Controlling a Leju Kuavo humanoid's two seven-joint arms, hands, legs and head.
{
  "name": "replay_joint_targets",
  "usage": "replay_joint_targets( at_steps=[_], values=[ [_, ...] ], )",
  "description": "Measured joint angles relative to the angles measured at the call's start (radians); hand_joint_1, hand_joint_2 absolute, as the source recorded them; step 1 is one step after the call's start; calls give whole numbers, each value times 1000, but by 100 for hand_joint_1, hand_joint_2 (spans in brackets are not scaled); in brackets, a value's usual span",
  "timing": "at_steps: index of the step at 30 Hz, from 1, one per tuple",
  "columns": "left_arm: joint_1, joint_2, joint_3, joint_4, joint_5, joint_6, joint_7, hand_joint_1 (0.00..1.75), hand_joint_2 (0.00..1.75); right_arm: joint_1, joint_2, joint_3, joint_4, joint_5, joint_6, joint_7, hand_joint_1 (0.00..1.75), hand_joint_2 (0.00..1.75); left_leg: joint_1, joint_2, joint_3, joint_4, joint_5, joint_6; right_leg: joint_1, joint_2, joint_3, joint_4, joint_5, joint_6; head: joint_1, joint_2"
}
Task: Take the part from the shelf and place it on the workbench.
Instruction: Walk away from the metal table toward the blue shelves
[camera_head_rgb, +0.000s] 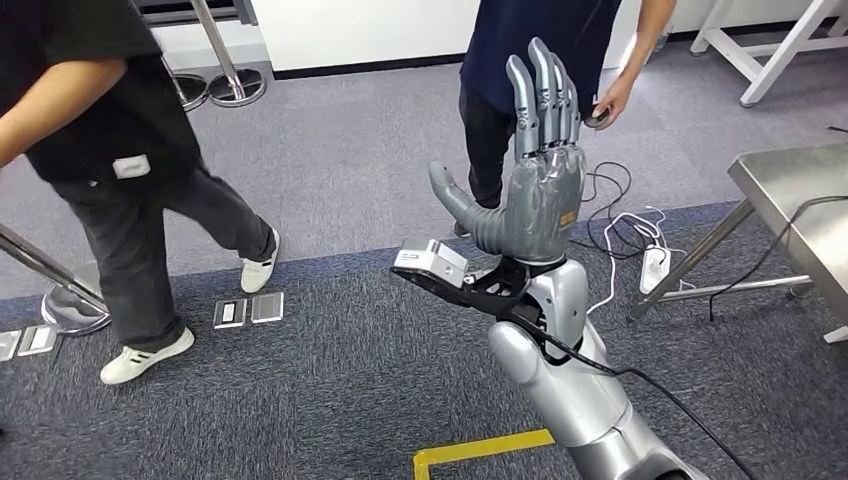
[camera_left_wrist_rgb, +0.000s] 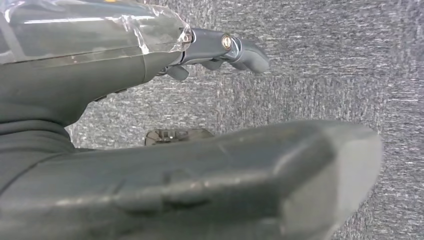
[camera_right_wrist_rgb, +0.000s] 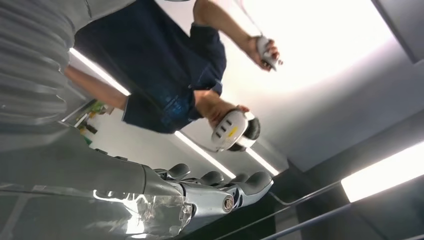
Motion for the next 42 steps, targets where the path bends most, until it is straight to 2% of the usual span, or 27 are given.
replay_joint_targets(
  at_steps=[2,3,4,6,7,8,9,10,11,13,14,16,18,20,22,23,24,27,28,32,35,37,39,41,42],
  values=[
    [0,0,0,0,0,-1,0,0,0,-1,0,0,0,0,0,0,0,175,4,-7,4,-10,5,11,-2,2,1,4,-9,10,0,0],
    [-1,1,0,0,0,-1,0,0,0,-2,0,0,0,0,0,0,0,175,6,-9,8,-17,8,17,-3,9,-5,21,-23,14,1,0],
    [-2,2,0,0,0,-1,0,0,0,-3,-1,1,0,0,0,0,0,175,9,-11,11,-22,10,23,-3,19,-22,61,-48,16,2,0],
    [-3,3,0,0,0,-1,0,0,0,-1,-1,1,0,-1,0,0,0,175,8,-16,11,-22,10,29,-4,33,-84,189,-110,19,5,0],
    [-3,3,0,0,0,-2,1,0,0,0,-2,1,0,-1,0,-1,0,175,8,-20,11,-21,10,30,-4,35,-116,250,-130,21,7,0],
    [-2,3,0,0,0,-2,1,0,0,2,-3,1,0,-2,0,-1,0,175,8,-25,11,-20,9,30,-5,36,-133,281,-131,23,7,0],
    [-2,3,0,0,0,-3,1,0,0,2,-4,1,0,-2,0,-1,0,175,9,-30,11,-18,8,30,-7,36,-133,272,-111,23,9,0],
    [-3,3,0,0,0,-3,2,0,0,2,-5,1,0,-2,0,-1,0,175,10,-36,11,-15,6,28,-9,37,-114,226,-76,24,10,0],
    [-3,3,-1,0,-1,-3,2,0,0,2,-6,1,0,-3,0,-2,0,175,11,-41,11,-10,2,24,-12,42,-84,156,-38,25,11,0],
    [-4,4,-1,0,-2,-3,2,0,0,2,-7,2,0,-4,0,-2,0,175,10,-52,4,5,-5,13,-14,56,-38,48,4,24,13,0],
    [-4,4,-1,0,-2,-3,2,0,0,2,-8,2,-1,-4,0,-2,0,175,9,-56,0,11,-7,8,-14,61,-30,26,7,21,13,0],
    [-2,4,-2,0,-3,-3,3,0,0,2,-9,2,-1,-4,0,-2,0,175,10,-63,-3,13,-7,-1,-10,57,-31,25,7,10,13,0],
    [-2,5,-4,0,-3,-3,3,0,0,1,-10,2,-2,-3,0,-2,0,175,12,-53,-7,31,-21,-10,-11,49,-27,21,10,-2,11,0],
    [-3,5,-6,0,-3,-3,3,0,0,0,-10,2,-4,-3,0,-2,0,175,14,-37,-43,120,-72,-20,-11,38,-24,18,10,-12,6,0],
    [-3,5,-7,0,-3,-3,3,0,0,0,-10,2,-5,-2,0,-2,0,175,16,-30,-104,250,-128,-26,-8,28,-23,18,8,-16,3,0],
    [-2,5,-8,0,-3,-3,4,0,0,1,-10,2,-5,-2,0,-2,0,175,16,-29,-123,289,-137,-26,-6,24,-22,18,8,-17,3,0],
    [-1,5,-9,0,-3,-3,4,0,0,1,-10,2,-5,-2,0,-2,0,175,16,-29,-125,291,-127,-24,-6,20,-21,18,7,-18,3,0],
    [-1,5,-10,0,-3,-3,4,0,0,0,-10,2,-5,-2,0,-2,0,175,15,-25,-61,158,-45,-14,-5,12,-14,18,3,-16,2,0],
    [-1,5,-10,0,-3,-3,4,0,0,0,-10,2,-5,-2,0,-2,0,175,14,-24,-46,129,-31,-12,-5,11,-13,18,2,-16,2,0],
    [-1,5,-10,0,-3,-3,4,0,0,0,-10,2,-5,-2,0,-2,0,175,14,-23,-38,112,-23,-11,-5,10,-12,18,2,-16,2,0],
    [-3,5,-11,0,-3,-3,4,0,0,0,-10,2,-5,-2,0,-2,0,175,9,-10,-8,47,-9,-5,-3,8,-9,18,0,-13,3,0],
    [-4,5,-13,0,-3,-3,4,0,0,-1,-10,2,-5,-2,0,-2,0,175,2,-4,3,15,-11,-1,-3,4,-10,17,-2,-6,3,0],
    [-4,5,-15,0,1,6,4,0,0,-1,-10,2,-6,-3,0,-1,0,175,2,-11,9,-3,-4,15,-5,17,-39,85,-48,8,6,0],
    [-2,3,-15,0,5,17,3,0,0,2,-10,2,-6,-3,0,0,0,175,6,-20,15,-17,3,30,-7,34,-99,219,-117,20,10,0],
    [-1,3,-16,0,5,18,3,0,0,5,-11,2,-6,-3,0,0,0,175,6,-24,15,-16,3,30,-7,35,-124,267,-129,22,12,0]
  ],
)
